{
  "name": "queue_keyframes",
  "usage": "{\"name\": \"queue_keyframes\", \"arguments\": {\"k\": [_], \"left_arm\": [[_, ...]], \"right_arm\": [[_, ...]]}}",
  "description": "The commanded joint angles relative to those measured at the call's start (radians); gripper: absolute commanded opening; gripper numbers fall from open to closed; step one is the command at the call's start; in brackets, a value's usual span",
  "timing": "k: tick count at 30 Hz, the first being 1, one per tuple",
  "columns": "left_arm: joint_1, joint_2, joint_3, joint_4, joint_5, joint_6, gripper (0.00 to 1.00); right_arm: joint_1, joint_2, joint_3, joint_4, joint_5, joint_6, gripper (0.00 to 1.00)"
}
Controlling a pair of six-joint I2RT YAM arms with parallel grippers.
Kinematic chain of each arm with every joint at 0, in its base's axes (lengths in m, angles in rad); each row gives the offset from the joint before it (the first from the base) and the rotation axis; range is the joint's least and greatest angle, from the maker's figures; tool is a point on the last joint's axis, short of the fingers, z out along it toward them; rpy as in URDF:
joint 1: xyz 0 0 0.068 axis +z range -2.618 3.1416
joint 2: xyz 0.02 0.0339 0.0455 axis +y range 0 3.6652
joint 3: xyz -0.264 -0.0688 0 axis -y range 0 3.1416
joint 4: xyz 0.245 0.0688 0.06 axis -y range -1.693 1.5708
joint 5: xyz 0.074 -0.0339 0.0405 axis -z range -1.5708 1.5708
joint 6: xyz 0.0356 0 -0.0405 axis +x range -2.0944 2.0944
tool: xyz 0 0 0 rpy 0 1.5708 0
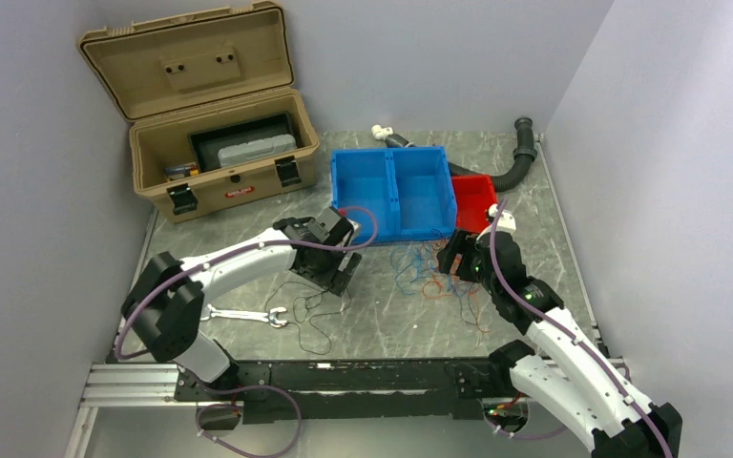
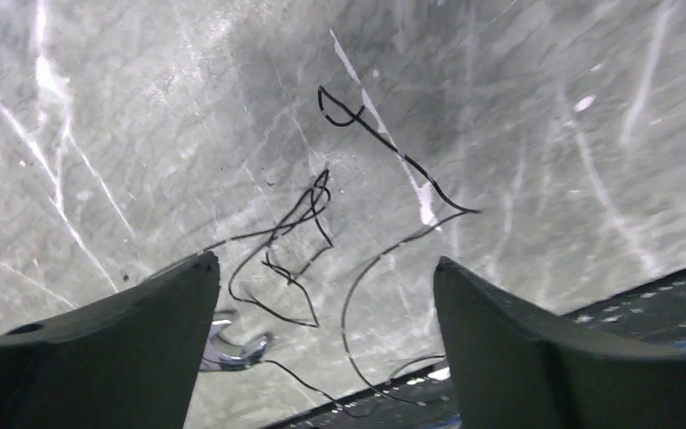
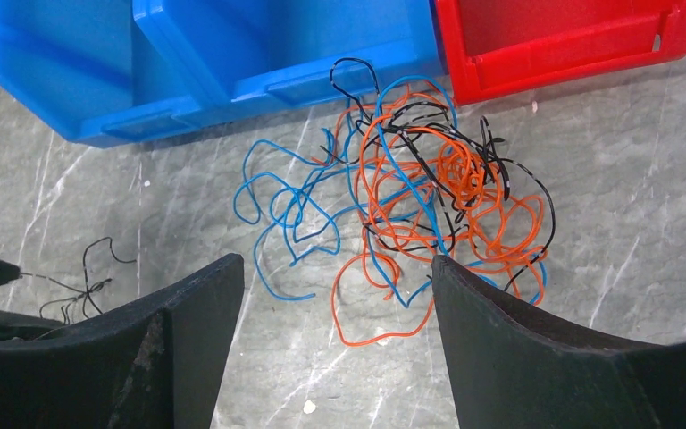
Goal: Untangle the cables
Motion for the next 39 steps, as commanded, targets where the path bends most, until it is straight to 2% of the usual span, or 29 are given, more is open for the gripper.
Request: {"name": "queue_keyframes", "arguments": {"k": [1, 8, 17, 21, 28, 32, 34, 35, 37, 39], "left_arm": [[-0.005, -0.088, 0.037, -0.080, 0.005, 0.032, 0.99], [-0.070, -0.091, 0.035, -0.104, -0.057, 0.109, 0.99], [-0.121, 0.019, -0.012, 0.052, 0.039, 0.119, 0.99], [-0.149, 0.088, -0.001, 0.015, -0.127, 0.106, 0.99], [-0.151, 0.135, -0.021, 0.010, -0.257, 0.086, 0.99], [-0.145, 0.161, -0.029, 0.022, -0.259, 0.096, 0.99], [-0.132, 0.174, -0.038, 0.037, -0.208, 0.096, 0.99], [-0.125, 0.178, -0.043, 0.043, -0.186, 0.094, 0.98], [-0.107, 0.184, -0.057, 0.053, -0.145, 0.089, 0.89], [-0.088, 0.183, -0.074, 0.066, -0.104, 0.089, 0.68]], "right_arm": [[0.001, -0.001, 0.005, 0.031, -0.010, -0.017, 0.79], [0.000, 0.004, 0.004, 0.047, -0.035, -0.018, 0.79], [0.001, 0.001, 0.022, 0.038, -0.041, -0.026, 0.79], [0.002, -0.014, 0.017, 0.029, -0.038, -0.023, 0.79], [0.001, -0.033, 0.008, 0.021, -0.031, -0.021, 0.78], [0.001, -0.033, 0.010, 0.016, -0.028, -0.026, 0.78], [0.001, -0.033, 0.012, 0.014, -0.025, -0.026, 0.78], [0.002, -0.035, 0.013, 0.013, -0.023, -0.026, 0.78], [0.002, -0.037, 0.013, 0.011, -0.022, -0.026, 0.78], [0.002, -0.043, 0.010, 0.011, -0.020, -0.025, 0.78]]}}
